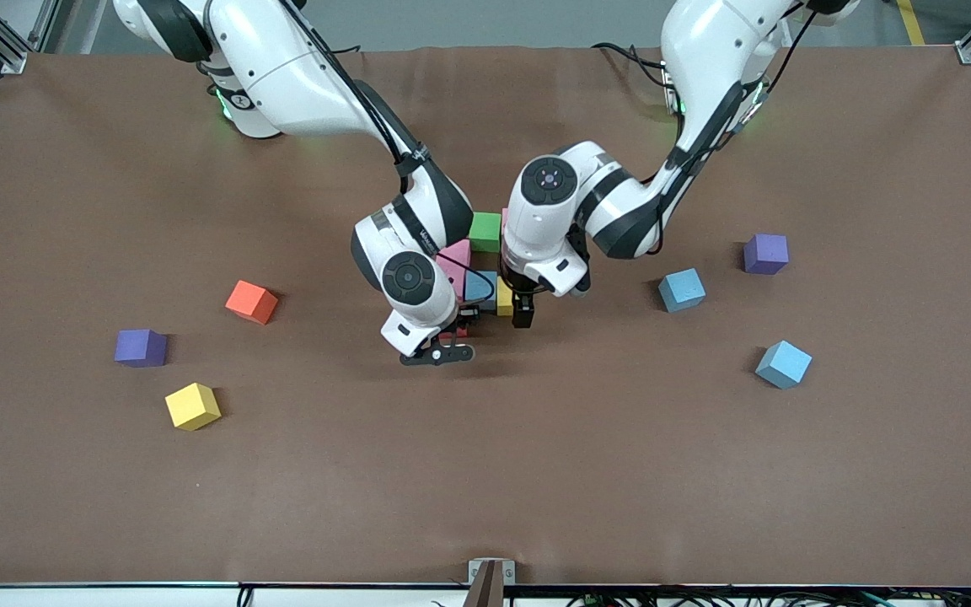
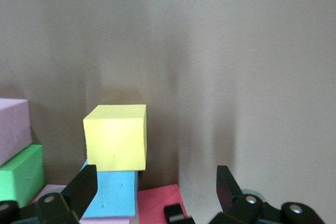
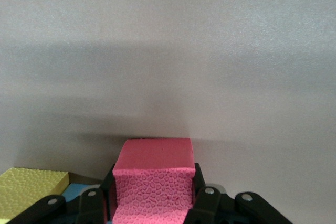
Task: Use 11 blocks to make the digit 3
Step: 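Place yellow with the left gripper while the right gripper sets red below pink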
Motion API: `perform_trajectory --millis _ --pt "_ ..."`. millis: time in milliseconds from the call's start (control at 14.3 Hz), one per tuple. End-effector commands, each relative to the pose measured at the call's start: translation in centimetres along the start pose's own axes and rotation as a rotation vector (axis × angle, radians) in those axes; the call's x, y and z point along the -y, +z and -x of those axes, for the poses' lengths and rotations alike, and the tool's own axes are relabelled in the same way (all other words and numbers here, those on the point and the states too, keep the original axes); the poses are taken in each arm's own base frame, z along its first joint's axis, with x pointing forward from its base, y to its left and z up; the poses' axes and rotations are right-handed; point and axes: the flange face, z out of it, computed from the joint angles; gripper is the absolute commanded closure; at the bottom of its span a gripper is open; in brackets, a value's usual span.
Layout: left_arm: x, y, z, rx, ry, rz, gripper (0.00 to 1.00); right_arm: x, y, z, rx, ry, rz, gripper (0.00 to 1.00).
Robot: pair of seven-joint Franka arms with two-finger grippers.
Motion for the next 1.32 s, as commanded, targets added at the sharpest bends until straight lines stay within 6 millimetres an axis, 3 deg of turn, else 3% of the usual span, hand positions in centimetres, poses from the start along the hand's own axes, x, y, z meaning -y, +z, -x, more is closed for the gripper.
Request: perform_trajectory --millis 0,209,488,837,1255 --pt "-2.7 -4.3 -2.7 -0.058 0.089 0.015 0.00 -0.9 0.3 0.1 -0.002 -0.007 0.009 0.44" --pt "-4.9 -8.2 -3.3 -0.117 0.303 -0.041 0.00 -1.1 0.7 0.0 0.000 -0.005 0.012 0.44" --pt "-7.1 -12.1 -5.7 -0.131 0.570 -0.053 0.00 -1.3 1.2 0.1 -0.008 -0.011 0.017 0.44" --pt "-10.1 -16.8 -11.1 -0.147 0.934 -0.031 0.00 -1.5 1.4 0.2 -0.014 -0.008 0.015 0.44" --pt "-10.9 -23.4 -17.8 -0.183 1.249 -0.101 0.00 -1.8 1.8 0.3 -0.015 -0.006 0.016 0.44"
